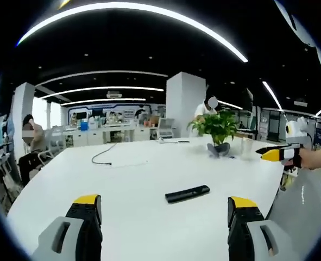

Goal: Press the specified remote control buttons in sequence, fully releasing each button before pressing the next.

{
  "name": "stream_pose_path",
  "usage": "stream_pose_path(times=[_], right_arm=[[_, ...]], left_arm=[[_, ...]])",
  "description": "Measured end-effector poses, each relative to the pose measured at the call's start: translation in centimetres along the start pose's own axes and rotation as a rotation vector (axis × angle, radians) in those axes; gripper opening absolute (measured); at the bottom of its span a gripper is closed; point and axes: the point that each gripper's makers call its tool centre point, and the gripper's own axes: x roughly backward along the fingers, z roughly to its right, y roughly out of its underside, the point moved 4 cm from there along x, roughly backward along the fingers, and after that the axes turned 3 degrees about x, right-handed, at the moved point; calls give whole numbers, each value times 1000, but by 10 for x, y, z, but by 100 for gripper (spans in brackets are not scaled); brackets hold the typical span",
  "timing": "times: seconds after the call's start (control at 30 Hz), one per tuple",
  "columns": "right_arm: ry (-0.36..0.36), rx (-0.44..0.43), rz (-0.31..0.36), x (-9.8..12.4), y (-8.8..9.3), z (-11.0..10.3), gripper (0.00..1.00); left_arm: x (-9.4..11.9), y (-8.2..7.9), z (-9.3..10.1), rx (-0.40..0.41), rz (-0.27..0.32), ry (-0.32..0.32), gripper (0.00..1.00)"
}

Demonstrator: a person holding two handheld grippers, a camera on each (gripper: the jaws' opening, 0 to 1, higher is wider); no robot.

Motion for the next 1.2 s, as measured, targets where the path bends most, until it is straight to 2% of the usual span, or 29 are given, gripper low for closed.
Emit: stream_pose_path(times=[0.2, 0.3, 0.37, 0.5, 0.6, 0.7, 0.73, 0.83, 0.9, 0.93, 1.0, 1.07, 1.2], right_arm=[[5, -48, 22, 4, 0, 7, 99], [12, -62, 22, 4, 1, 9, 99], [12, -68, 29, 5, 0, 10, 97], [6, -69, 32, 5, 0, 9, 92], [-6, -56, 26, 6, 0, 7, 85], [-3, -44, 30, 6, -1, 5, 86], [-2, -43, 27, 6, -1, 6, 85], [-2, -47, 15, 7, 0, 5, 79], [-2, -44, 9, 7, 1, 5, 75], [-2, -42, 2, 7, 1, 5, 75], [-4, -37, -5, 6, 2, 3, 76], [-2, -20, -11, 6, 2, 2, 75], [0, -9, -17, 6, 2, 1, 75]], left_arm=[[-1, 2, 3, 24, -13, 22, 100], [-2, 0, 7, 91, 2, 56, 100], [-2, 2, 6, 104, -5, 65, 98], [-6, 8, 12, 115, -59, 101, 93], [-6, 15, 18, 102, -118, 139, 82], [-9, 17, 22, 110, -145, 172, 83], [-10, 19, 22, 110, -170, 189, 82], [-15, 23, 23, 72, -243, 229, 74], [-20, 22, 26, 44, -267, 274, 68], [-23, 21, 27, 41, -272, 290, 66], [-27, 23, 32, 21, -319, 342, 61], [-32, 24, 33, -27, -350, 369, 55], [-43, 28, 34, -78, -395, 412, 57]])
